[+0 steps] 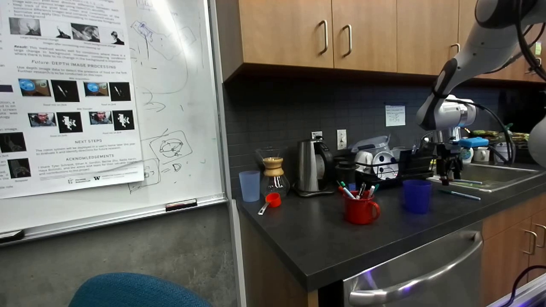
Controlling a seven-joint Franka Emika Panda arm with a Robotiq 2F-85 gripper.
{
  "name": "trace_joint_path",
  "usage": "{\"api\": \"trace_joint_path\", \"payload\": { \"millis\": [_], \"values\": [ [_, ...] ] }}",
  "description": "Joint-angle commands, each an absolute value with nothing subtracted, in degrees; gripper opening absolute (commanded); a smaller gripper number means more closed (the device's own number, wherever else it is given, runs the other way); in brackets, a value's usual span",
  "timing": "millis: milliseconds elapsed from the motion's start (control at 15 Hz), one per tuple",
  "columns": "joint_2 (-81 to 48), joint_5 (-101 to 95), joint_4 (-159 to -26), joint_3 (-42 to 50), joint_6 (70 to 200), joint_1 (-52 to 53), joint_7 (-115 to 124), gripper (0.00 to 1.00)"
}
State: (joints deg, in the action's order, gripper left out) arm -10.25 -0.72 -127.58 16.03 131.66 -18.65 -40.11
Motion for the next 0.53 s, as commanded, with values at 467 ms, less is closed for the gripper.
{"api": "trace_joint_path", "payload": {
  "millis": [467],
  "values": [
    [-8.23, -2.27, -130.45, 15.49, 137.79, -18.93, -39.79, 1.0]
  ]
}}
